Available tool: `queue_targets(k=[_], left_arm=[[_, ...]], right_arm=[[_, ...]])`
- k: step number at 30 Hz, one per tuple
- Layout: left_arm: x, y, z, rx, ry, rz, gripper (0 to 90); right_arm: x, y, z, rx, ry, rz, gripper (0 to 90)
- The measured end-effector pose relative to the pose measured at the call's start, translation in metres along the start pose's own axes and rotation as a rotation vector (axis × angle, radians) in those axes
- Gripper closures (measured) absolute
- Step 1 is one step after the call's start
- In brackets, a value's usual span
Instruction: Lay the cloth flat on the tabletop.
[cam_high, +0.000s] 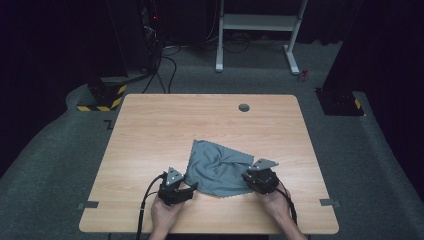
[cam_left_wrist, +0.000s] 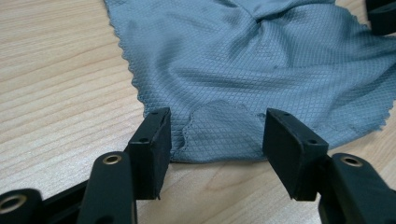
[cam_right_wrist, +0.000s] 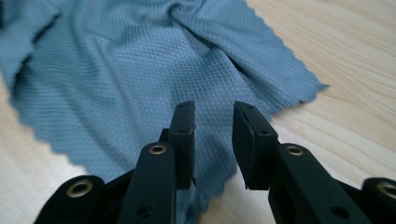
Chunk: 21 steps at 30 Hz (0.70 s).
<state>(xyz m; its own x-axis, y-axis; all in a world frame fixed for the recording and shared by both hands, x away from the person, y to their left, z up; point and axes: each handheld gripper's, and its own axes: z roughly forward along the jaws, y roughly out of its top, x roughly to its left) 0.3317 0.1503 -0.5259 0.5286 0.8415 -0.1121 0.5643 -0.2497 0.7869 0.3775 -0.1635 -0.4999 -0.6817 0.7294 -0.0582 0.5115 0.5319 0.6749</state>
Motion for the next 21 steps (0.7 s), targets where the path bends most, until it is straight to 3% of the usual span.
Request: queue_targets(k=[4, 5, 9, 16, 21], left_arm=[[0.0, 0.0, 0.0, 0.003, -0.001, 0.005, 42.0], [0.0, 0.0, 0.0, 0.003, -0.001, 0.004, 42.0], [0.0, 0.0, 0.0, 0.001, -0.001, 0.007, 42.1], [0.001, 0.0, -0.001, -0.011, -0.003, 0.004, 44.3], [0.002, -0.002, -0.004, -0.036, -0.009, -0.007, 44.9]], right_arm=[[-0.006, 0.006, 0.017, 0.066, -0.016, -0.011, 86.2], [-0.009, 0.006, 0.018, 0.062, -0.012, -0.017, 90.0], [-0.015, 0.014, 0.024, 0.079, -0.024, -0.035, 90.0], [-0.034, 0.026, 0.037, 0.072, -0.066, 0.001, 90.0], [-0.033, 0.025, 0.035, 0.048, -0.05, 0.026, 88.3]])
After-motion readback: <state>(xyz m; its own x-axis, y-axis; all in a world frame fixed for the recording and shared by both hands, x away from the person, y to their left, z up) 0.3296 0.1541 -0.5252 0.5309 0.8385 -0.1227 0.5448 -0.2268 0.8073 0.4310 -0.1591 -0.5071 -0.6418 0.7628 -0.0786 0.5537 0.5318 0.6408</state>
